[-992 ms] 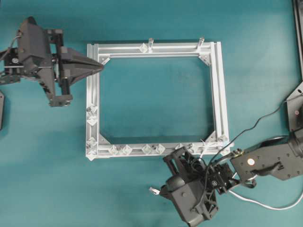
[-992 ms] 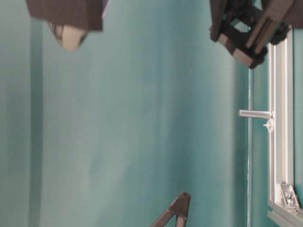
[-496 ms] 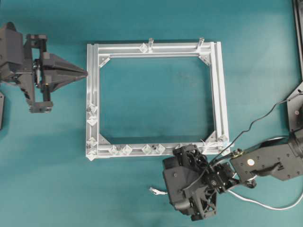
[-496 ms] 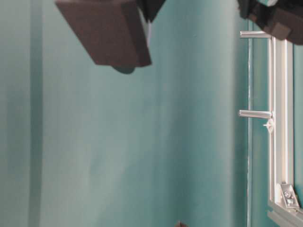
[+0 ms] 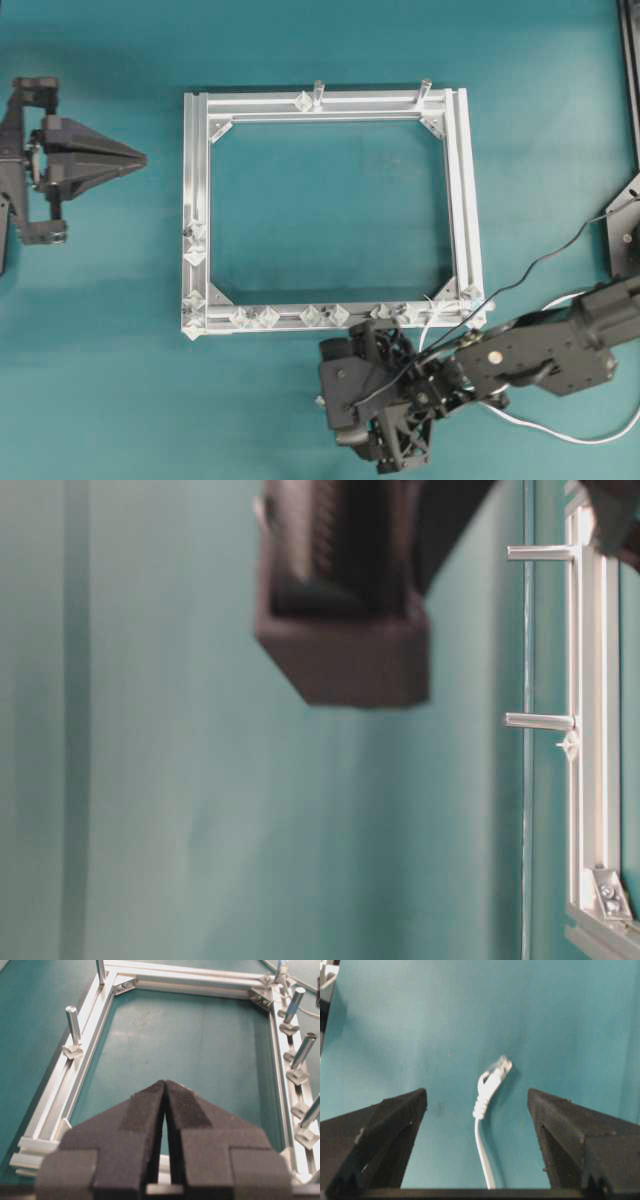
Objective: Move the cable alternately left and right between 8 closely spaced pins so it hooks onto each one.
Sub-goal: 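Close the right gripper on the white cable's connector plug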
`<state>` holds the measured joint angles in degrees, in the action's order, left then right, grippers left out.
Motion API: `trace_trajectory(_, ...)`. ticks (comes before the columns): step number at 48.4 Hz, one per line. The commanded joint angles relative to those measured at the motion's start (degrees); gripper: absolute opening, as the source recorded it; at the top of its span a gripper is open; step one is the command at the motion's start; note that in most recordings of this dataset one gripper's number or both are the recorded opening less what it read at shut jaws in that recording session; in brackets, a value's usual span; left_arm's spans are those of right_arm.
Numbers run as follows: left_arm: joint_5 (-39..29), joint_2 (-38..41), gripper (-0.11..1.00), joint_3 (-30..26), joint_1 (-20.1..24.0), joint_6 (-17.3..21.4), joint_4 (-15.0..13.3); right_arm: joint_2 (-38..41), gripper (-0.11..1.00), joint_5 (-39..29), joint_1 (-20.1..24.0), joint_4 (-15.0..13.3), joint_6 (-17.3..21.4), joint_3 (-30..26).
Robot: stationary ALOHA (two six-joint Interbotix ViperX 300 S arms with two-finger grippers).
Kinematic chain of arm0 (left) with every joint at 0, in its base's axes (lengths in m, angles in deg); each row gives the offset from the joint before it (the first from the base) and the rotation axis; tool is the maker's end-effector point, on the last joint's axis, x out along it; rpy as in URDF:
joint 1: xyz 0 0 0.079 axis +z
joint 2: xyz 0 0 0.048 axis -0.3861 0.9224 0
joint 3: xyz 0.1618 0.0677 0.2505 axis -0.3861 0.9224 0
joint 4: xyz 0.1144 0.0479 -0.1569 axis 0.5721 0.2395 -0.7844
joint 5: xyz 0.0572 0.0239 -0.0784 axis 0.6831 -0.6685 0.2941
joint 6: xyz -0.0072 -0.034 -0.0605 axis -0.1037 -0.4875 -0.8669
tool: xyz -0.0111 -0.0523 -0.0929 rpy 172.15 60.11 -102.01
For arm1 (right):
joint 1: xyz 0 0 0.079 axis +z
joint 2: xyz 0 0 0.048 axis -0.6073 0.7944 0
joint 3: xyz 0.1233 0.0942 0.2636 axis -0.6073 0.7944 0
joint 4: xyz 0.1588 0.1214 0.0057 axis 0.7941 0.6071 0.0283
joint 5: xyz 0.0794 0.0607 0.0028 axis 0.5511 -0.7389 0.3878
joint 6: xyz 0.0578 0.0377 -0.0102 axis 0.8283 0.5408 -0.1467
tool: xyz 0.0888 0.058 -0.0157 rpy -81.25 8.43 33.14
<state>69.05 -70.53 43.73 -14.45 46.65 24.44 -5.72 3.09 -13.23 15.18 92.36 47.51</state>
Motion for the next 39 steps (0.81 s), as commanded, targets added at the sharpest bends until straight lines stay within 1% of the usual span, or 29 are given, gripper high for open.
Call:
trace_trajectory(1,-0.5,-2.4,0.0,0.4,-0.1,-0.4,0.1,0.2,0.85,0.3,0.2,0.1,0.1,-2.0)
trace_trajectory(14,-6.5,-13.7,0.0,4.7,-0.1,-0.6,0.1,2.8,0.85,0.3,0.2,0.1,0.3,-2.7)
trace_trajectory(22,-9.5,-24.1,0.0,6.9,-0.2,-0.3,0.1,4.0,0.85,0.3,0.2,0.0,1.1,-2.8)
trace_trajectory(27,-11.3,-28.9,0.0,8.4,-0.3,-0.4,0.1,4.3,0.83,0.3,0.2,0.0,2.1,-2.8)
trace_trajectory(30,-12.7,-30.8,0.0,9.1,-0.3,-0.4,0.1,4.5,0.79,0.3,0.2,0.0,2.6,-2.8)
trace_trajectory(33,-13.9,-31.8,0.0,9.3,-0.2,-0.4,0.1,4.7,0.72,0.3,0.2,0.0,3.1,-2.8)
trace_trajectory(38,-15.3,-31.8,0.0,9.2,-0.3,-0.3,0.1,4.7,0.52,0.3,0.2,-0.1,3.2,-2.8)
trace_trajectory(39,-15.5,-31.8,0.0,9.2,-0.3,-0.3,0.1,4.7,0.45,0.2,0.2,-0.1,3.3,-2.8)
